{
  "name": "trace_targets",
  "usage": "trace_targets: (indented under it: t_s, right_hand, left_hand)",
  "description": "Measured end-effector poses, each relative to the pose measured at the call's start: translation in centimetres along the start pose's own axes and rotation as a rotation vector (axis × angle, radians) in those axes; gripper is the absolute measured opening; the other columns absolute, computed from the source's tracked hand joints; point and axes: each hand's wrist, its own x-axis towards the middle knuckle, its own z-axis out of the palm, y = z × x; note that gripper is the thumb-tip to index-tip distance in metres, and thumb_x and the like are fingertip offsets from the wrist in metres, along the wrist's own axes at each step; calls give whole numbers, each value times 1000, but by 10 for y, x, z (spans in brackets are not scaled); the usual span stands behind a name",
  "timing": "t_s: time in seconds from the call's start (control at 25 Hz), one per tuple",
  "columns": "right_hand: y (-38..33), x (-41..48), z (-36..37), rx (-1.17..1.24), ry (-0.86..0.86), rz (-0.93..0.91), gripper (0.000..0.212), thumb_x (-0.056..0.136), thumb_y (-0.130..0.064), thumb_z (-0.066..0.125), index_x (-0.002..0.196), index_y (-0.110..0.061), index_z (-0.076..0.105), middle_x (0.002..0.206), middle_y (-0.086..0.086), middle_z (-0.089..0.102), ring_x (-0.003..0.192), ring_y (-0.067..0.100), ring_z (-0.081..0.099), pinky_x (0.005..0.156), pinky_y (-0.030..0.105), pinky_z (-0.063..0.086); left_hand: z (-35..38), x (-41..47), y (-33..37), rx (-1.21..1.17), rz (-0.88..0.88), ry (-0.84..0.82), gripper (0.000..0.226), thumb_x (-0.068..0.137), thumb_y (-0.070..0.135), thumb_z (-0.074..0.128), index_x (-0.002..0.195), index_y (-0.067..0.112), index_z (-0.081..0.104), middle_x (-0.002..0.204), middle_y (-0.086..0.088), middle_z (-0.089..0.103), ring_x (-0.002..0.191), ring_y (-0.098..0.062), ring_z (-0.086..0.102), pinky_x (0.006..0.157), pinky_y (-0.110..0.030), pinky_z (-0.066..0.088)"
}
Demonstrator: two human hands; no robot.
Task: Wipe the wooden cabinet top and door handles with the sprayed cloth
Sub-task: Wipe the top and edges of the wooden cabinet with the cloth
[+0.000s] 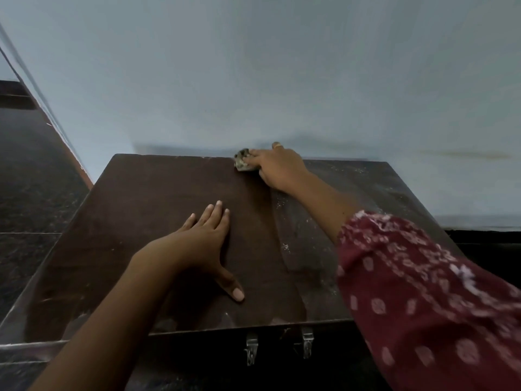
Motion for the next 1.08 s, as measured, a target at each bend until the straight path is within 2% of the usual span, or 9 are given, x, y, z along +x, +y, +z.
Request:
trace_targets:
  t_s: [0.12, 0.24, 0.44, 0.68, 0.76, 0.84, 0.96, 1.04, 1.08]
  right_hand:
    - [4, 16, 3, 53, -1, 85, 47, 95, -13, 39, 137, -32, 43, 145, 0, 46, 131, 29, 36, 93, 42, 43]
    - [2, -2, 3, 60, -7, 93, 46, 94, -10, 38, 136, -28, 45, 142, 2, 48, 128, 31, 37, 90, 42, 45]
    - [-15, -86, -9, 32, -62, 44, 50, 96, -11, 38, 142, -32, 35, 154, -8, 31, 137, 35, 29, 95, 45, 46]
    - [-34, -183, -17, 14, -87, -53, 54, 95, -18, 41, 144, -34, 26, 157, -11, 20, 135, 35, 32, 96, 41, 45]
    - [-35, -209, -15, -9, 21, -137, 58, 83, -19, 61, 136, -33, 44, 149, -9, 41, 117, 35, 53, 79, 36, 53]
    - [-30, -230, -6, -67, 120, -198, 57, 61, -20, 77, 115, -31, 65, 125, -8, 66, 84, 29, 69, 54, 27, 55]
    - [-19, -254, -1, -65, 122, -261, 45, 67, -23, 56, 110, -35, 68, 118, -12, 69, 73, 19, 68, 51, 20, 51]
    - [-9, -262, -1, -85, 169, -310, 48, 72, -25, 40, 110, -37, 67, 120, -15, 68, 72, 17, 66, 52, 19, 49]
    - [-3, -262, -1, -107, 183, -331, 48, 73, -26, 39, 110, -38, 67, 120, -16, 67, 71, 17, 66, 52, 19, 48]
  left_hand:
    - [1, 0, -1, 5, 1, 9, 141, 57, 66, 71, 145, 13, -26, 152, -3, -36, 141, -16, -30, 117, -38, -14]
    - [3, -3, -3, -8, 19, 39, 139, 58, 66, 70, 145, 14, -25, 153, -3, -35, 142, -16, -30, 117, -37, -15]
    - [6, -9, -1, -64, 43, 85, 134, 62, 63, 70, 146, 13, -22, 154, -5, -33, 142, -16, -30, 118, -38, -16]
    - [3, -18, 6, -79, 56, 54, 125, 70, 57, 68, 147, 13, -19, 154, -6, -32, 142, -16, -30, 117, -39, -16]
    - [0, -22, 8, -105, 72, 18, 120, 73, 55, 67, 148, 15, -18, 155, -4, -31, 142, -15, -29, 117, -38, -17]
    - [-1, -25, 8, -110, 75, 9, 119, 74, 54, 66, 148, 17, -19, 155, -4, -31, 142, -15, -30, 116, -38, -17]
    - [1, -26, 9, -104, 74, -3, 121, 73, 58, 66, 147, 17, -20, 154, -3, -33, 141, -15, -31, 116, -38, -18]
    - [1, -26, 9, -107, 77, -17, 135, 57, 74, 62, 147, 16, -21, 154, -4, -34, 141, -14, -31, 116, -39, -19]
    - [1, -27, 10, -113, 76, -23, 145, 43, 82, 57, 147, 17, -21, 154, -3, -34, 140, -14, -32, 115, -39, -19]
